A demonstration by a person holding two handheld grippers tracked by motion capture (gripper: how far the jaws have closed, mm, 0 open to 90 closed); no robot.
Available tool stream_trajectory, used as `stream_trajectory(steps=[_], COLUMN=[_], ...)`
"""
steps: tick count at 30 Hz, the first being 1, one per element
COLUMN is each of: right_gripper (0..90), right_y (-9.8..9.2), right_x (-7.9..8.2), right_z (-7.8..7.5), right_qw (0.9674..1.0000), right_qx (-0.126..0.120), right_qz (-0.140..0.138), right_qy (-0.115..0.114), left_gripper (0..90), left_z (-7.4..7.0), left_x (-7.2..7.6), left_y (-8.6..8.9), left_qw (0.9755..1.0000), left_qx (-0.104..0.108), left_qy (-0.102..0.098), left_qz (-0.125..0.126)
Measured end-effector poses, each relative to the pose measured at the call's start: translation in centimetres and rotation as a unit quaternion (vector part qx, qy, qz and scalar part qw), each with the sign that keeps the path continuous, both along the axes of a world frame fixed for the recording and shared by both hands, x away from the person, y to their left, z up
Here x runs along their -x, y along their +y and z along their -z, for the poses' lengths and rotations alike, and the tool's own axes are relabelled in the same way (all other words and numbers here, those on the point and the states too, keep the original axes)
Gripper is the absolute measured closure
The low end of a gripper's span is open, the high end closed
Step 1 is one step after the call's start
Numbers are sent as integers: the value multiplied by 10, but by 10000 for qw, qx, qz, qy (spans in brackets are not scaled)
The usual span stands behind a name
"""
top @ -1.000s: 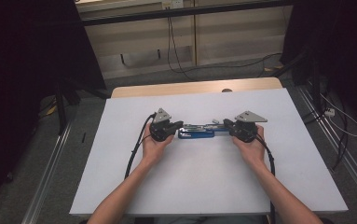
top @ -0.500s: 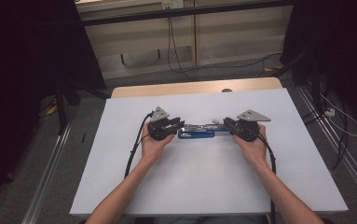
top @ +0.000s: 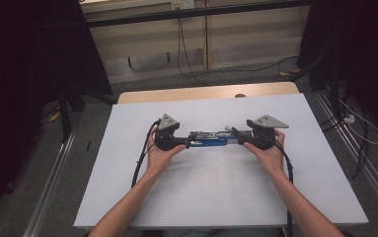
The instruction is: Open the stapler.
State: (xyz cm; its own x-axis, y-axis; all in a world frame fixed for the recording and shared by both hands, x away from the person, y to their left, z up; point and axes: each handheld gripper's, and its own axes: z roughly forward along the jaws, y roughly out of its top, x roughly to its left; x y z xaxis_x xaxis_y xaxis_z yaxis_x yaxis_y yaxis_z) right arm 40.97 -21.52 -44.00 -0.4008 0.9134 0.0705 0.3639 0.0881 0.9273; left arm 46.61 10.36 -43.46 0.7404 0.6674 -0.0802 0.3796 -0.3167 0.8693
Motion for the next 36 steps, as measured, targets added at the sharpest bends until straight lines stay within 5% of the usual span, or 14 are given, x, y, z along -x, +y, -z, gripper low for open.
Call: stream_trajectory(steps=[4,10,28,36], right_gripper=[161,83,64,73], right_y=[-2,-4,-9,-14], right_x=[1,3,9,11], right_z=[-1,-3,-6,-9], right_qw=[10000,10000,10000,10000], right_qx=[-24,-69,67,-49], right_qz=[94,24,-49,-22], right_qy=[13,6,-34,-54], left_gripper=[45,45,59,57], left_z=[1,0,-8,-3], left_x=[1,6,46,68], left_y=[4,14,50,63], left_qw=[9999,9999,9994,9996], left_qx=[-6,135,81,54], left_qy=[92,3,-290,-217], left_qz=[-72,-42,-176,-150])
